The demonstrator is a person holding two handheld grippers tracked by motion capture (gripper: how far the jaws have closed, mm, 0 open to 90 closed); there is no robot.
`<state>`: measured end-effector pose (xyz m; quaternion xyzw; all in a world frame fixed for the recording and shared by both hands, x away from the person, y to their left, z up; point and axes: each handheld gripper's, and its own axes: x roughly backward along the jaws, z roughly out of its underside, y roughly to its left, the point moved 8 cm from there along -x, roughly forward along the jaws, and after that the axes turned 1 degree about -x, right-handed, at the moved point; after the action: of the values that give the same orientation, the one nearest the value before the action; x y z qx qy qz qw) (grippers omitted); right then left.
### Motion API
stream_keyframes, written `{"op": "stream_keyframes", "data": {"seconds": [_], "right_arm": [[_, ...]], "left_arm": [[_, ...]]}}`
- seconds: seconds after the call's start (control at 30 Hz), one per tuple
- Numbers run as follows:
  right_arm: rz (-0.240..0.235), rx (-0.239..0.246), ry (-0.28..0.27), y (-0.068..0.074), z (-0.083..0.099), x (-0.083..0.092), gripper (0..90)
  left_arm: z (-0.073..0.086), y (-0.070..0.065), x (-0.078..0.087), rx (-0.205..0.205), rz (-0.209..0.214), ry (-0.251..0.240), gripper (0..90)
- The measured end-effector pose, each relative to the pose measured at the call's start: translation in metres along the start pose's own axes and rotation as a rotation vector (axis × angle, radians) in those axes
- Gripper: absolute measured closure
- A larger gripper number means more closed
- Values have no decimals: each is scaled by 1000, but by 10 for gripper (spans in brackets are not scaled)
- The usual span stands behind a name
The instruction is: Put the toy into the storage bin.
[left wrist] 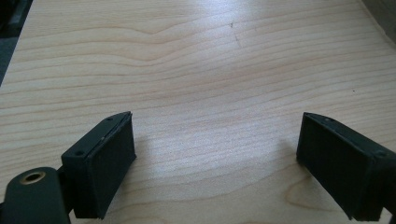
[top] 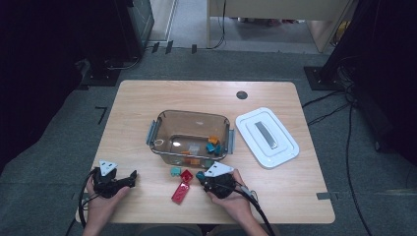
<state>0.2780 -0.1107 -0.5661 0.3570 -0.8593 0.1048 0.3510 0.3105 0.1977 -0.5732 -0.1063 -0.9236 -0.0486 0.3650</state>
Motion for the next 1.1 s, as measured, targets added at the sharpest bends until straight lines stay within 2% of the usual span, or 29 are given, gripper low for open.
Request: {"op": "stream_keyframes", "data": {"seconds": [0.3,0.57,0.77,1.1], "right_arm": [[4,-54,-4,-23,18,43,678],[47,-105,-17,-49,28,78,677],[66,-157,-33,-67,26,95,677],[88,-170,-24,-83,15,114,677]], "left_arm": [[0,0,0,0,0,0,116],[0,0,0,0,0,0,116],[0,0,0,-1,0,0,116],[0,0,0,0,1,0,116]]}}
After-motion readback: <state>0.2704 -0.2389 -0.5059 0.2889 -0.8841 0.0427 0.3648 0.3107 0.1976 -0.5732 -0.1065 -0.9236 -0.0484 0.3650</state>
